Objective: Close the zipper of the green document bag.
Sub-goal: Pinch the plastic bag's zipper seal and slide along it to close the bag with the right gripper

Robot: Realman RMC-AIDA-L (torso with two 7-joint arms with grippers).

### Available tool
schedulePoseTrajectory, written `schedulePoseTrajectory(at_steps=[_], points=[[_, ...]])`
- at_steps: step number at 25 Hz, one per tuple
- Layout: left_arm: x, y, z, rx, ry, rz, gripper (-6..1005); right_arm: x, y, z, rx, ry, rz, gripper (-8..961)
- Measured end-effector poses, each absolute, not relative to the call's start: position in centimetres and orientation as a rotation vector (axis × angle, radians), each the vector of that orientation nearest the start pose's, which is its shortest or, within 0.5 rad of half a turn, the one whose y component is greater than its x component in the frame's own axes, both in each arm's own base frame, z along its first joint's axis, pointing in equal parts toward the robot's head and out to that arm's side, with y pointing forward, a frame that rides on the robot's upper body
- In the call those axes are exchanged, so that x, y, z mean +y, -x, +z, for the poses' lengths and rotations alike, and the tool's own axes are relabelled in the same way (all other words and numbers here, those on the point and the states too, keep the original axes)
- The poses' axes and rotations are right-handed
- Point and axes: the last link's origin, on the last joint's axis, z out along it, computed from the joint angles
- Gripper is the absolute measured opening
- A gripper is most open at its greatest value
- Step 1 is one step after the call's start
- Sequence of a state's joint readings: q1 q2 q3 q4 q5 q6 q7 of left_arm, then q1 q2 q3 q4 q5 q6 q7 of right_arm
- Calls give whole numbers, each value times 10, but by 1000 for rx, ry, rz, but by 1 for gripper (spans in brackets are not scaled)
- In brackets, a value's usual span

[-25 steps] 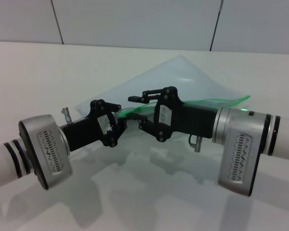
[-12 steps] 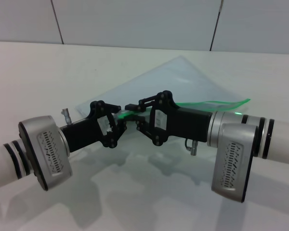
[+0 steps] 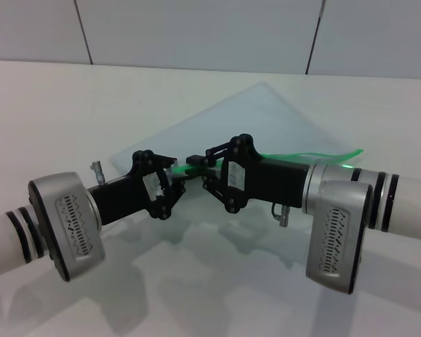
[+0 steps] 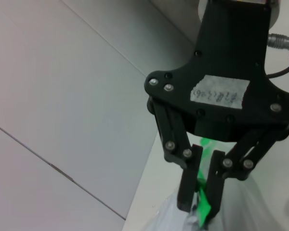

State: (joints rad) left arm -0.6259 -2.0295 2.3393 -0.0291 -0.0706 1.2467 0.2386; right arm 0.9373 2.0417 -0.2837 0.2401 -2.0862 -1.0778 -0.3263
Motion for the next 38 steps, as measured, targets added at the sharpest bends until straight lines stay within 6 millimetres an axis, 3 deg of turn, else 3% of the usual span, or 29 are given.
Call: schedulePoseTrajectory(at_steps=[15, 38], points=[[329, 288, -62, 592, 2282, -304, 54, 348, -177, -131, -966, 2369, 435, 71], [327, 290, -62, 624, 2266, -286, 51, 362, -200, -122, -810, 2335, 294, 82]])
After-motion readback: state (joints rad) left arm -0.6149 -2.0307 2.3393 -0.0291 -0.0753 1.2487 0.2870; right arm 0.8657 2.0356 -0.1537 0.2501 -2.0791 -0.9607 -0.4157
